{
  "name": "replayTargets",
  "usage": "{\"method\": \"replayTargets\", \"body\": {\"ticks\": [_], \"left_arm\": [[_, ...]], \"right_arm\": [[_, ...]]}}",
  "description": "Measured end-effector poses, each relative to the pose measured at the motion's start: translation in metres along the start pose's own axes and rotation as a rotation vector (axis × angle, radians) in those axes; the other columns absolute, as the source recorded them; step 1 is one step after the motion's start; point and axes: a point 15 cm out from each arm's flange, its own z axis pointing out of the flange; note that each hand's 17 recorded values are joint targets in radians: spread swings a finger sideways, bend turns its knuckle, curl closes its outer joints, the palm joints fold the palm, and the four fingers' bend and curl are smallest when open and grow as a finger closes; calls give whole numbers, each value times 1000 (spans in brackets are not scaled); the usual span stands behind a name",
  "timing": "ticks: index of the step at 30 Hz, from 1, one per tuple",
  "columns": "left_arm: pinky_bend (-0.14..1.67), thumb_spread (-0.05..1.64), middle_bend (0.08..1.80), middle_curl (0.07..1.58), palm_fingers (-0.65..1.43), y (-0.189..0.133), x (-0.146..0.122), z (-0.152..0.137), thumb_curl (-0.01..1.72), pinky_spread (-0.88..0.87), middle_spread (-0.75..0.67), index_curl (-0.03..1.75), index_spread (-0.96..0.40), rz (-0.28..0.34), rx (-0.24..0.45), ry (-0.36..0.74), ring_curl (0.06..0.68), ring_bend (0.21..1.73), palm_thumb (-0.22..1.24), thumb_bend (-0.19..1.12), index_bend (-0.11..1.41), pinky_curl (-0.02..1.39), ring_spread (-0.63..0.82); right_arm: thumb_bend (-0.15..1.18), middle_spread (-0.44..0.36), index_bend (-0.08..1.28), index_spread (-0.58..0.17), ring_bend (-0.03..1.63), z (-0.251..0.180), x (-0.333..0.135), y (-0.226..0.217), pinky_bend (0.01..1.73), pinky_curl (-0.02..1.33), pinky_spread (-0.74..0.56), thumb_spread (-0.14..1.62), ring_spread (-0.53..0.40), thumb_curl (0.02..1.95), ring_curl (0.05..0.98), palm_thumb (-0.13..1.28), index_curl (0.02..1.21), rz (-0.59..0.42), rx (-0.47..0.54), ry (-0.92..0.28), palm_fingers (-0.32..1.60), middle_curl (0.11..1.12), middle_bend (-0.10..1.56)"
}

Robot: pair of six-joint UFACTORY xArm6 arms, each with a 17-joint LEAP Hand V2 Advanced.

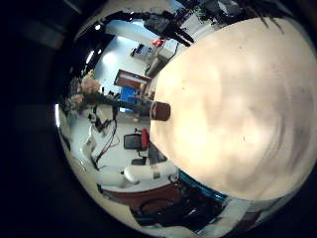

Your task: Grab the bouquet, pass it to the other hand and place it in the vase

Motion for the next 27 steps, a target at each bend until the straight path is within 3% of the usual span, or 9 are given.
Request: {"method": "replayTargets", "body": {"ticks": [3, 10, 15, 20, 27], "left_arm": [[199, 869, 180, 389, -244, 2, 2, -24, 396, 614, 535, 522, -55, -19, 20, 6, 207, 649, 154, -41, 39, 564, 571], [175, 858, 170, 331, -178, 37, -20, -52, 361, 666, 573, 363, 0, -157, -111, -124, 179, 570, 124, -39, 101, 454, 654], [177, 857, 169, 302, -158, 55, -23, -71, 352, 670, 584, 308, 15, -194, -83, -155, 172, 540, 123, -35, 113, 407, 681], [183, 857, 167, 275, -135, 88, -21, -62, 345, 667, 586, 272, 26, -222, -50, -163, 168, 512, 124, -34, 129, 370, 694], [186, 871, 166, 249, -107, 139, -16, -26, 335, 662, 575, 255, 39, -240, -32, -246, 169, 485, 135, -32, 146, 335, 699]], "right_arm": [[-22, -19, 182, -392, 577, 0, 0, 0, 633, 209, 506, 1024, 74, 511, 181, 763, 327, 1, -1, 0, 382, 358, 249], [-22, -20, 188, -387, 582, 0, -2, 1, 620, 190, 499, 1024, 63, 509, 177, 764, 337, -1, -4, -7, 411, 360, 247], [-23, -32, 186, -387, 579, -2, -8, 5, 614, 178, 495, 1024, 53, 510, 175, 761, 342, -8, -17, -31, 429, 363, 251], [-22, -65, 190, -389, 588, -10, -4, 5, 607, 162, 498, 1024, 44, 511, 172, 760, 348, -33, -19, -54, 451, 362, 251], [-21, -61, 189, -394, 580, -22, 15, 13, 603, 144, 499, 1018, 33, 517, 164, 774, 357, -70, -67, -63, 461, 363, 244]]}}
